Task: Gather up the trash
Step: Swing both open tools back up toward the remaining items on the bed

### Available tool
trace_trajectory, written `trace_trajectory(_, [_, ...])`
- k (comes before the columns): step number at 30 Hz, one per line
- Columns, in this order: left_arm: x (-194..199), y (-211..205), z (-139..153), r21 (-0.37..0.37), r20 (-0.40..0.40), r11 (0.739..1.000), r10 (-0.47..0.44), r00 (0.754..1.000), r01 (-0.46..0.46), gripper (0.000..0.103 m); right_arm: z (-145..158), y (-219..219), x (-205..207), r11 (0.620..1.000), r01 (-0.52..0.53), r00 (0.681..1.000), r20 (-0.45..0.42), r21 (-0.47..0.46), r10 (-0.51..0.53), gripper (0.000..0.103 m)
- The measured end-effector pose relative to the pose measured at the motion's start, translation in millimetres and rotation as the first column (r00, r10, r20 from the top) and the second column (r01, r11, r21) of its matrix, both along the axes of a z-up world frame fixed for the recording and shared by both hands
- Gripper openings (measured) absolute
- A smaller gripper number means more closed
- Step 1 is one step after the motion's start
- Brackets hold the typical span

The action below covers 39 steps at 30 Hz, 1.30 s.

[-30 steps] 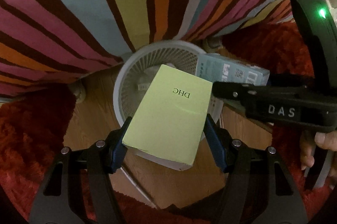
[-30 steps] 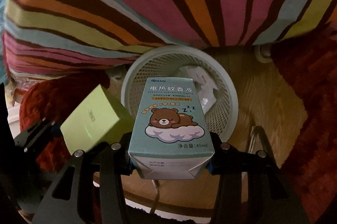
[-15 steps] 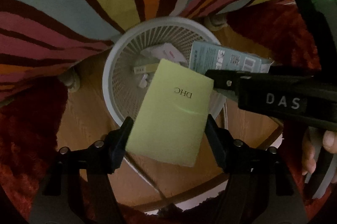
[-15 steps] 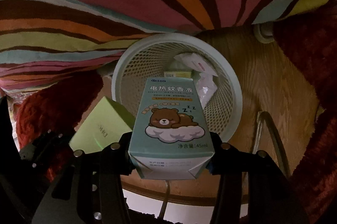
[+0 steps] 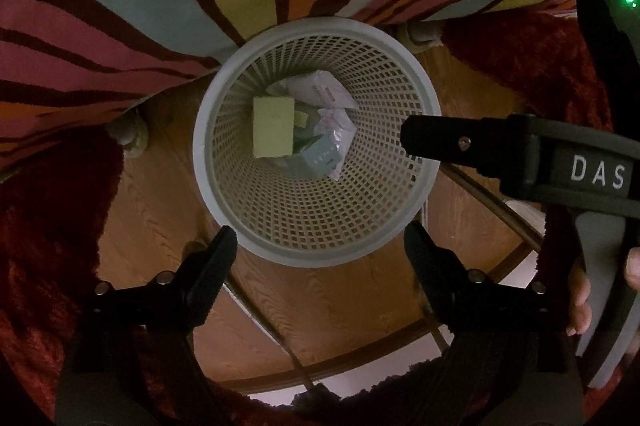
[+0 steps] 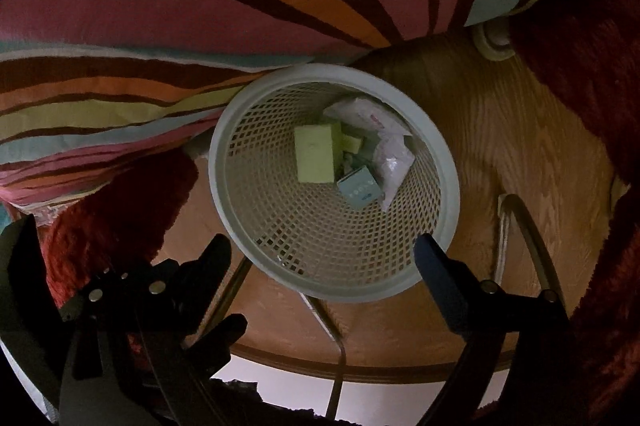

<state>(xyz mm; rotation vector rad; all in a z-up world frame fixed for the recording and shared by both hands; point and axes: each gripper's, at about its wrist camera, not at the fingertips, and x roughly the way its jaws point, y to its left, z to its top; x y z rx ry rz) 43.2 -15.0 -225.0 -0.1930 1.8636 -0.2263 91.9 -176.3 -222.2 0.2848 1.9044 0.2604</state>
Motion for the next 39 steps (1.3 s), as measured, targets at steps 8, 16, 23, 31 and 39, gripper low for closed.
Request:
trace_trajectory(8, [-5,5,25,0.019,0.090,1.000,0.018,0.996,-0.020,0.083,11,-2,-2,1.000,-0.010,0.999,0.031,0.011,0.010,0.088])
trace_trajectory(16, [-14,6,66,0.018,0.243,1.000,0.014,0.970,-0.019,0.083,52,-1,-11,0.996,-0.063,0.986,0.158,0.070,0.051,0.089])
trace_trajectory(23, [-16,22,115,0.001,0.418,0.996,0.077,0.905,-0.085,0.083,113,-3,-11,0.983,-0.141,0.918,0.386,0.119,0.085,0.088])
trace_trajectory(31, [6,37,183,0.033,0.662,0.986,0.102,0.743,-0.165,0.083,214,-25,13,0.989,-0.113,0.641,0.767,0.093,0.002,0.089])
trace_trajectory(39, [76,56,221,-0.004,0.789,0.962,0.172,0.591,-0.274,0.083,244,-23,67,0.996,-0.068,0.499,0.866,0.062,-0.020,0.089])
